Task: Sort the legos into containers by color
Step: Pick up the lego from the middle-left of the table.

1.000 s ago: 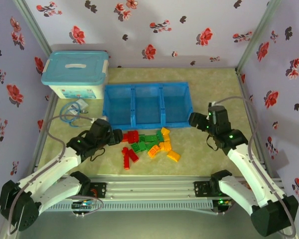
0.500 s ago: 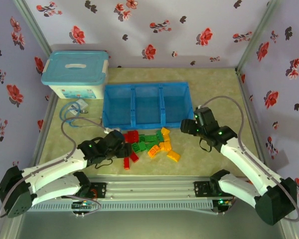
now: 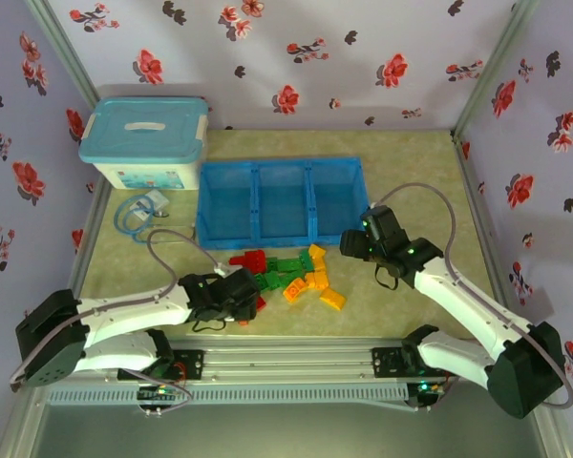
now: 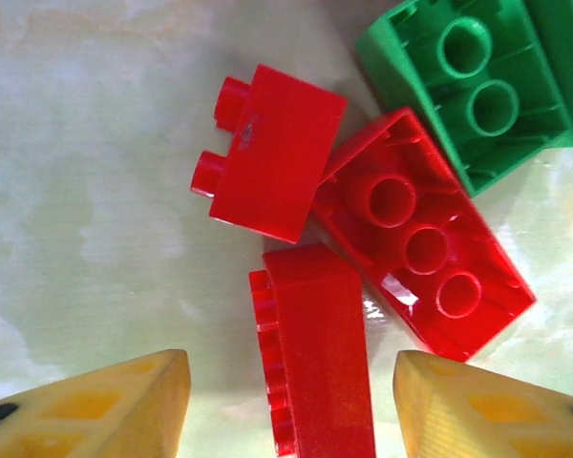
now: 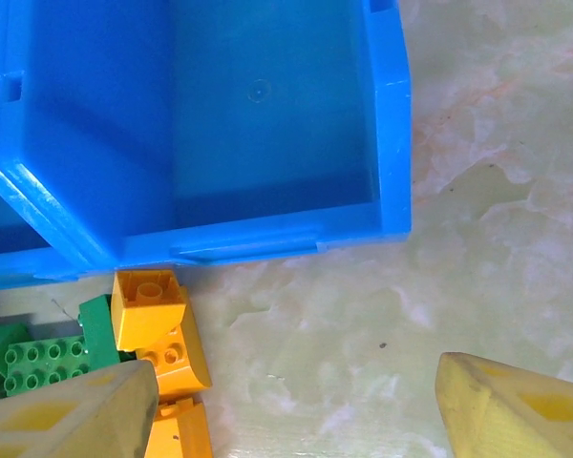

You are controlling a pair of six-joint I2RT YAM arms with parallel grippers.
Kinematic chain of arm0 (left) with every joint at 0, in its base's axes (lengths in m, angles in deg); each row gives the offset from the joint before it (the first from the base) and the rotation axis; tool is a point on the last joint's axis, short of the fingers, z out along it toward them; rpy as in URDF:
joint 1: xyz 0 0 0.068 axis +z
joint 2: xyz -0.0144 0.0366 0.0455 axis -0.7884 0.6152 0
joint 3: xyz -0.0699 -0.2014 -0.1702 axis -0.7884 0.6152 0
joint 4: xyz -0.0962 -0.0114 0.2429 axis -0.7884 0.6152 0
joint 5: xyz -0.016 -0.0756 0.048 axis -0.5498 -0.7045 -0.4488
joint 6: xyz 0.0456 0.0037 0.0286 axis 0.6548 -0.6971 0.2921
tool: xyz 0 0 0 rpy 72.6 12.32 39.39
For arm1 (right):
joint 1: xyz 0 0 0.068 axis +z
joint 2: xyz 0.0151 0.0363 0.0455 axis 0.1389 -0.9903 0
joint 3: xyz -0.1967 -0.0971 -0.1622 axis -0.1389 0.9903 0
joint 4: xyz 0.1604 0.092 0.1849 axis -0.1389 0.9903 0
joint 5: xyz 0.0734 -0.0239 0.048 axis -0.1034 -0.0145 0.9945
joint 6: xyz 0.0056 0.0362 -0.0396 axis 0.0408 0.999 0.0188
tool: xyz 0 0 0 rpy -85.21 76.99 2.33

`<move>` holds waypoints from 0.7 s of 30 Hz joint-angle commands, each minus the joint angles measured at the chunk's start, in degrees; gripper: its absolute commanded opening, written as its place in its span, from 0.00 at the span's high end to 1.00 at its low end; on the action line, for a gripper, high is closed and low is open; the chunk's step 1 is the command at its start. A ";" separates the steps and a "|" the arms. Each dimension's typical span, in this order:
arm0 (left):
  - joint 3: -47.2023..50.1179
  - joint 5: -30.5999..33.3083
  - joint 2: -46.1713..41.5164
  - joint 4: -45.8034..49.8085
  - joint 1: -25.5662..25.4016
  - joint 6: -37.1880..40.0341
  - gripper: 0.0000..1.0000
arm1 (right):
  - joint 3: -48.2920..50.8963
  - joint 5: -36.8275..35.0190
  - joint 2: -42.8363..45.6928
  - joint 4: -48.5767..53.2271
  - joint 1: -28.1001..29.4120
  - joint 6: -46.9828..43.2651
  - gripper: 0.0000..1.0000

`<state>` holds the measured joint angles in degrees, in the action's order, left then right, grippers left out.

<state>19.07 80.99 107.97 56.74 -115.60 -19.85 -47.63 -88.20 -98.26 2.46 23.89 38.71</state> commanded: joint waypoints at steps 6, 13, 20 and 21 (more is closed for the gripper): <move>1.37 1.22 2.37 -0.05 -0.76 -2.73 0.55 | 1.53 -2.81 3.41 -0.62 0.48 1.80 0.24; -0.85 1.88 3.73 1.56 -0.74 -1.63 0.83 | 2.41 -3.68 4.89 -0.51 0.48 2.18 0.25; -7.22 6.28 -1.05 11.33 -0.72 0.16 0.89 | 2.37 -3.58 5.05 -0.79 0.54 2.13 0.26; -8.21 7.13 -1.94 12.79 -0.76 0.41 0.90 | 2.46 -3.58 5.04 -0.89 0.53 2.21 0.25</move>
<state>14.32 84.03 109.00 62.97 -115.95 -20.81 -45.93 -90.21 -94.06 2.46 23.96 40.13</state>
